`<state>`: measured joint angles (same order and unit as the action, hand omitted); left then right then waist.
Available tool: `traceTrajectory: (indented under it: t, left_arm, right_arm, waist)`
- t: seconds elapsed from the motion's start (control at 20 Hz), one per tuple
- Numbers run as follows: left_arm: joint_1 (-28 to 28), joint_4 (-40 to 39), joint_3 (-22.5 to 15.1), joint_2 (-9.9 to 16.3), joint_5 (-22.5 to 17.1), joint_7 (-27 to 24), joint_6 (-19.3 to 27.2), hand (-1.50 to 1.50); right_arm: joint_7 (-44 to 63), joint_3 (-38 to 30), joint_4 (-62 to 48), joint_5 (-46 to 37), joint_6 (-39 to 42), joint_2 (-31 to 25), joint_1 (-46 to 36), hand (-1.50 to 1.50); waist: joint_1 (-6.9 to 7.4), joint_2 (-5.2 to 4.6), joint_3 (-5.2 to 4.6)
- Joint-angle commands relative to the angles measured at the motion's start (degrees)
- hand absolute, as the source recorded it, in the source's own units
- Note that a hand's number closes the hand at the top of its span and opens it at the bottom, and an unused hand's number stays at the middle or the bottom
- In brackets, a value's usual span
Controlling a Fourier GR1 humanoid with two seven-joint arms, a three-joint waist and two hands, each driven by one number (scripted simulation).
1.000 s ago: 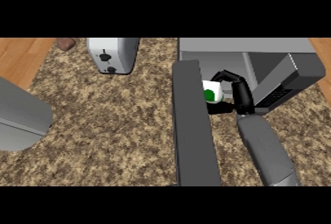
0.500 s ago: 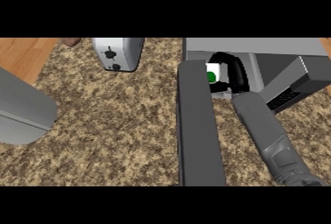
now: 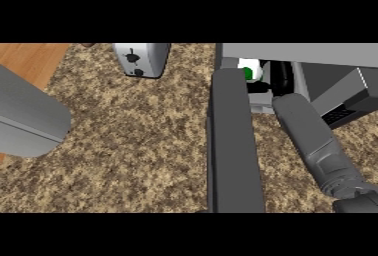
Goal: Pick up the milk, place it into the microwave and close the microwave
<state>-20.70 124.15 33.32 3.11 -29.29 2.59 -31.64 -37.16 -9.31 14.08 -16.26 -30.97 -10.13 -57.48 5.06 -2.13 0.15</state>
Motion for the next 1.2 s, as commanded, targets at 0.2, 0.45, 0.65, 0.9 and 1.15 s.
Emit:
traceTrajectory:
  t: [0.2, 0.45, 0.65, 0.9, 1.15]
  left_arm:
    - [3.2, -2.1, -1.1, 1.4, 1.4, 0.5, 0.1, -1.50]
    - [5.6, -3.5, -2.8, 0.5, 4.0, -0.4, 0.5, -1.50]
    - [4.6, -4.0, -2.6, 1.2, 3.1, -0.1, -0.8, -1.50]
    - [7.4, -4.7, -2.1, 2.8, 5.3, 0.3, 0.7, -1.50]
    - [8.2, -6.3, -3.9, 2.1, 7.4, -0.4, 0.0, -1.50]
  right_arm:
    - [-3.0, 0.4, -3.5, -3.0, -7.4, -4.7, -2.6, 1.50]
    - [-0.3, 2.6, -7.1, -6.2, -11.5, -5.4, -4.1, 1.50]
    - [5.2, 2.2, -10.0, -6.8, -18.7, -7.7, -3.6, -1.50]
    - [5.4, 3.8, -9.9, -8.4, -20.4, -6.5, -2.4, -1.50]
    - [4.2, 4.5, -9.8, -9.1, -15.1, -6.6, -4.8, -1.50]
  waist:
    - [1.29, -1.09, 0.10]
    - [2.33, -2.04, 0.05]
    - [3.07, -1.79, 0.01]
    - [2.83, -2.17, 0.31]
    - [2.89, -1.96, 0.19]
